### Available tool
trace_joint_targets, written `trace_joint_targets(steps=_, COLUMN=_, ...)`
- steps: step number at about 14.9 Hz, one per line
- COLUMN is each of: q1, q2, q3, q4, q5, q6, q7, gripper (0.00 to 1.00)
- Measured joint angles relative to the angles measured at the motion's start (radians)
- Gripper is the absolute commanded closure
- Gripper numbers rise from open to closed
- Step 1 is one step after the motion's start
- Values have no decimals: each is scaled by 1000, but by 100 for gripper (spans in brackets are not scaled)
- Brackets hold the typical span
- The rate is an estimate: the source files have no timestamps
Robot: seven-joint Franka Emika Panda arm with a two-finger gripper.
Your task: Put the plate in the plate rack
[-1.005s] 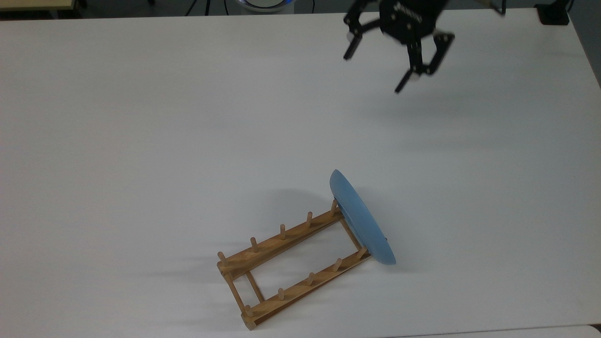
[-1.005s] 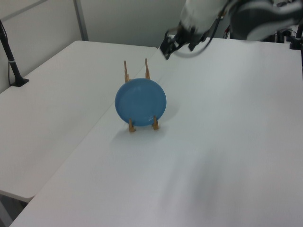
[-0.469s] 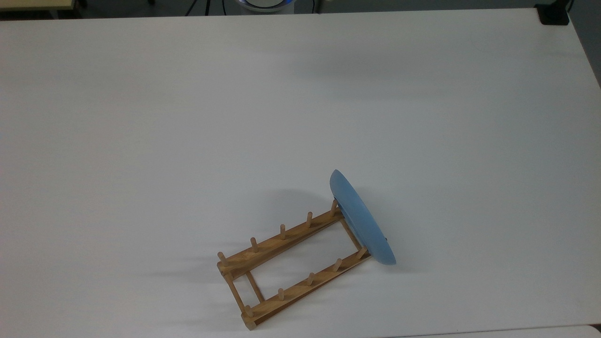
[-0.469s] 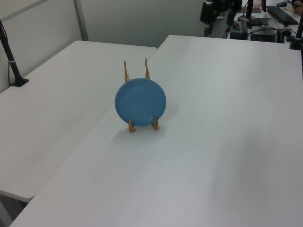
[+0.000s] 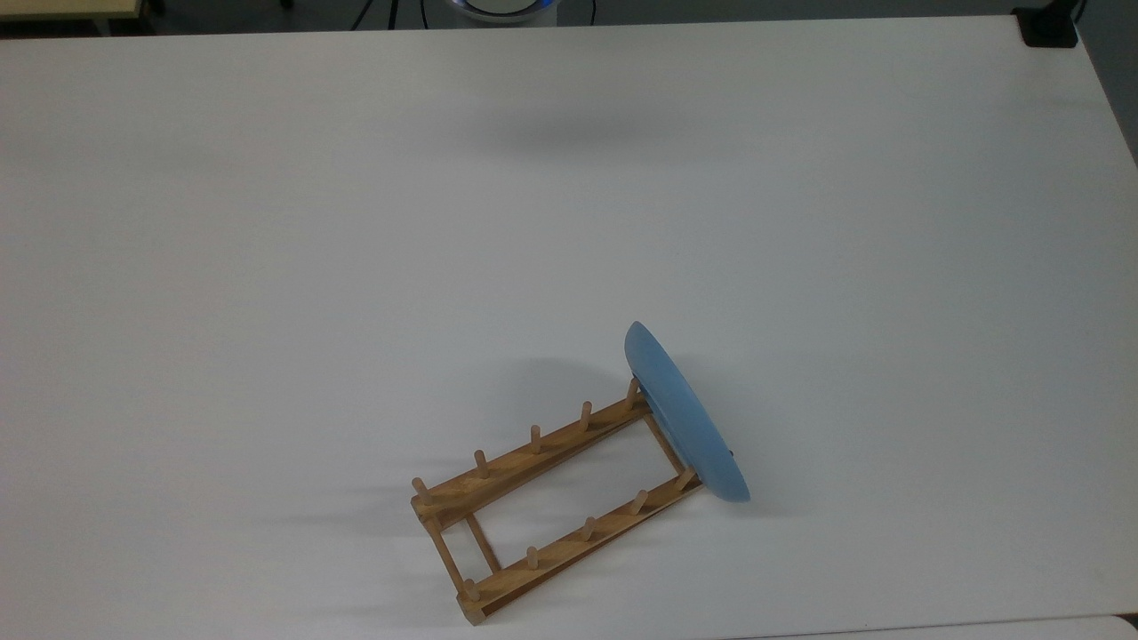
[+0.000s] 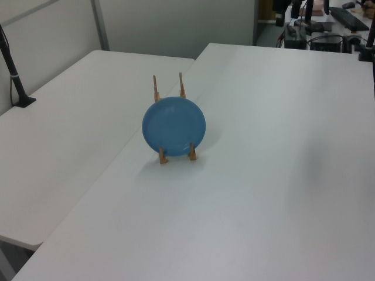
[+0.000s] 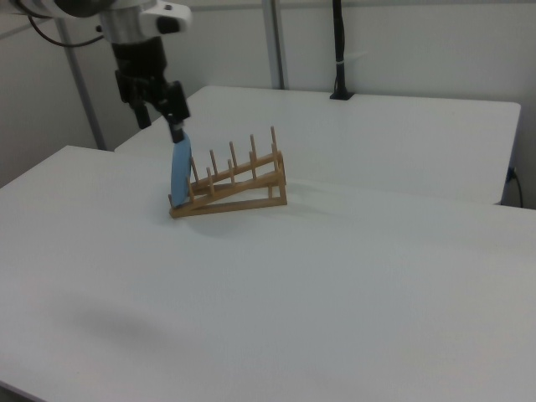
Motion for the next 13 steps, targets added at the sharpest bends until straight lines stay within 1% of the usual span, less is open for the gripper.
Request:
trace_joint_targets(steps=2, q1=-30, q2=0, q3=0, q4=-25, q5=9, q6=64, q7=-118, gripper=0)
trace_joint_targets(steps=4, q1=-41, q2=1, q3=0, q4=-49, q5=9, q6=111, q7=-164, gripper=0)
trace_joint_targets(steps=13, q1=-40, q2=1, q3=10, q4=-64, q5=9, q6=125, q7=-190, gripper=0)
